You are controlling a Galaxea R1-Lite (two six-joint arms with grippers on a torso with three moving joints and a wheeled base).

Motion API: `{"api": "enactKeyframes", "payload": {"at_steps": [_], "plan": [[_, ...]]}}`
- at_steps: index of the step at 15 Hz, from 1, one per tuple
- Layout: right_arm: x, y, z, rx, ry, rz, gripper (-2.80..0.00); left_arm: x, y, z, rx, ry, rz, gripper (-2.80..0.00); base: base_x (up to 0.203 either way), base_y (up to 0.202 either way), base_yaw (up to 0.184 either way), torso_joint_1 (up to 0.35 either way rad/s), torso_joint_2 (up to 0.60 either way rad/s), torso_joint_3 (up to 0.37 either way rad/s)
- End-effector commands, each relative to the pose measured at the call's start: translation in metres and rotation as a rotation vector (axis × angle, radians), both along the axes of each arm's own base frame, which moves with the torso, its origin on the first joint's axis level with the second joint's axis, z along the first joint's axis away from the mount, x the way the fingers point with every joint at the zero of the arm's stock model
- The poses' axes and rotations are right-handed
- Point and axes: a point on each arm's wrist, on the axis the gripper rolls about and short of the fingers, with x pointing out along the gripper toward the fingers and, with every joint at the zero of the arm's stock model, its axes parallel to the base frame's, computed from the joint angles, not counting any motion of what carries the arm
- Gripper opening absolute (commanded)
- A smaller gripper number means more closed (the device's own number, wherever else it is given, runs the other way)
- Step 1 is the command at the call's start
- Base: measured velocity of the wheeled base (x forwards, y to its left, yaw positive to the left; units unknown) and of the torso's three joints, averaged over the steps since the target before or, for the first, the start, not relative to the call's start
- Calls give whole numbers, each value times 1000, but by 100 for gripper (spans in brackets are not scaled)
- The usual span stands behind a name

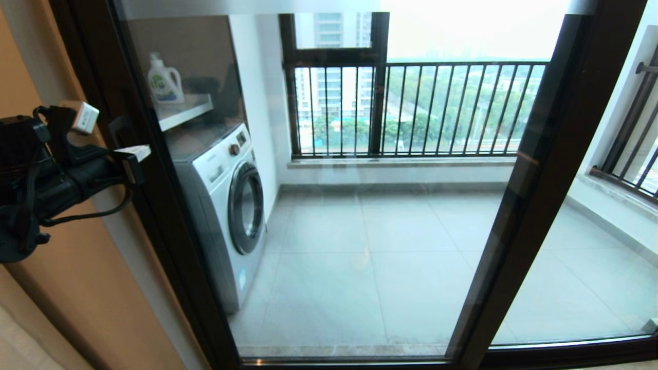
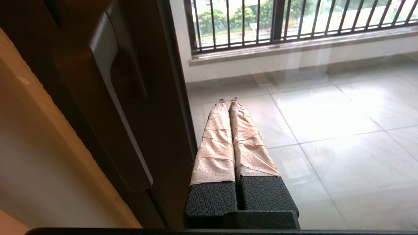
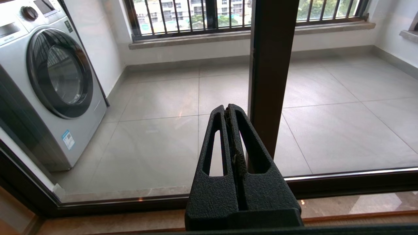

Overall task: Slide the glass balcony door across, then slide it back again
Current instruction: Open the slid door

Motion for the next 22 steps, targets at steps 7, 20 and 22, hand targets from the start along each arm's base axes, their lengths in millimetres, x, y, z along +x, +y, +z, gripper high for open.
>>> {"api": "enactKeyframes", "payload": {"at_steps": [7,20,22], "plan": [[1,0,-3,0,10,0,-280,-17,35,36,8,-114,103,-280,0,0,0,0,0,0],[1,0,-3,0,10,0,-280,39,84,15,14,-108,193,-280,0,0,0,0,0,0],[1,0,-3,0,10,0,-280,44,87,7,11,-91,194,-280,0,0,0,0,0,0]]}}
